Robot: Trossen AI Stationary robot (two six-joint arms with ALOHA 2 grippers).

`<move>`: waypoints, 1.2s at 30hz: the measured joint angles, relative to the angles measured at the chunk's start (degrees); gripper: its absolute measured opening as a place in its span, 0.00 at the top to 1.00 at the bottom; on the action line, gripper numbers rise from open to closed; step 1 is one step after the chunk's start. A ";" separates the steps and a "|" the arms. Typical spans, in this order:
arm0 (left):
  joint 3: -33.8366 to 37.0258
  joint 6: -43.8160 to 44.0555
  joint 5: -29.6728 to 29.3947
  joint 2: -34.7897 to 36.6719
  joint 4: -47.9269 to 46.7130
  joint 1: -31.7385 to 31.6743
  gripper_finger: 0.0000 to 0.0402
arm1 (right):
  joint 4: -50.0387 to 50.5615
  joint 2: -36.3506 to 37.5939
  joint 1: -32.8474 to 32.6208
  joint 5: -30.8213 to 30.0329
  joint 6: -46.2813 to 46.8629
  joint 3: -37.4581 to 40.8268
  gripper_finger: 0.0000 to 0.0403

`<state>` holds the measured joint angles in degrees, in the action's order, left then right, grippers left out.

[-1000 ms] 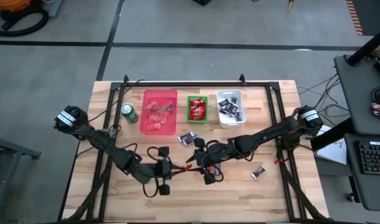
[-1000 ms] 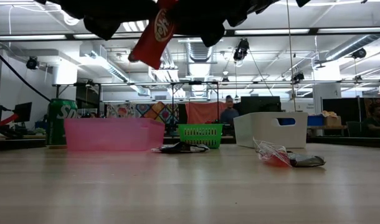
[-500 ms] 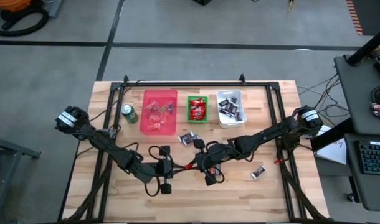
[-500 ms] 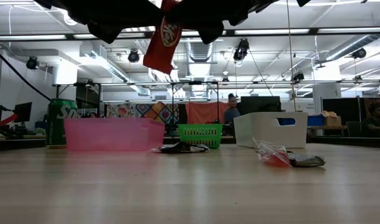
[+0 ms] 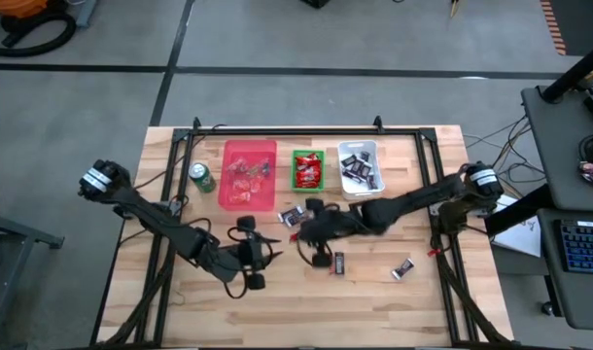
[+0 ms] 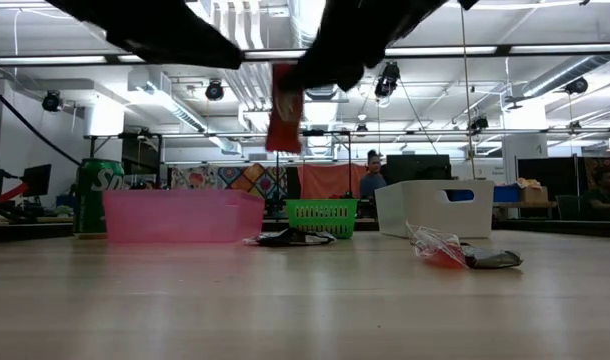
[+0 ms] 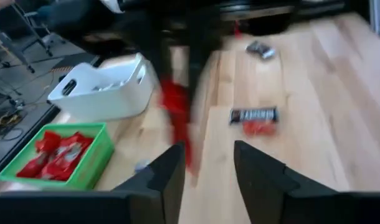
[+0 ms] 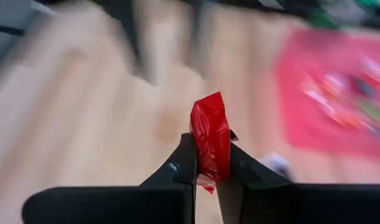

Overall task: Sort candy
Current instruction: Put the red chocolate into the green bin

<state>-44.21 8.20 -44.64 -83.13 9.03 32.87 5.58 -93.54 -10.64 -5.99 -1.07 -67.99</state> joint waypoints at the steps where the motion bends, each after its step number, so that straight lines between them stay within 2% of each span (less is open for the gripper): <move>1: 0.00 0.47 0.00 0.87 -2.25 0.02 0.69 | 2.66 0.00 1.34 -1.11 0.07 -0.83 0.94; 5: 0.00 2.80 -1.60 4.15 -9.71 0.00 0.66 | 9.76 0.00 8.12 -3.04 0.34 -3.31 0.94; 10: -0.01 4.85 -4.21 6.25 -13.77 -0.01 0.65 | 11.03 0.00 18.82 -1.89 0.63 -3.71 0.94; 14: 0.00 4.71 -4.33 6.29 -14.00 -0.01 0.65 | 9.08 -1.44 27.70 6.77 4.98 -3.08 0.94; 17: 0.04 4.70 -4.33 6.25 -13.98 0.01 0.65 | 7.42 -4.29 31.90 13.40 7.75 -2.84 0.94; 21: 0.04 4.75 -4.33 6.25 -13.94 0.01 0.65 | 4.23 -8.18 33.41 18.48 8.29 -2.84 0.93; 26: 0.09 5.17 -4.33 6.23 -13.95 0.01 0.65 | 3.45 -10.49 33.67 18.08 10.13 -2.88 0.83; 36: 0.09 6.98 -4.33 6.19 -13.94 0.01 0.65 | 1.24 -10.23 34.05 16.73 10.10 -3.05 0.66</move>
<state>-44.12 15.17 -48.97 -76.94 -4.91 32.88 6.82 -103.77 23.41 10.74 9.03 -71.04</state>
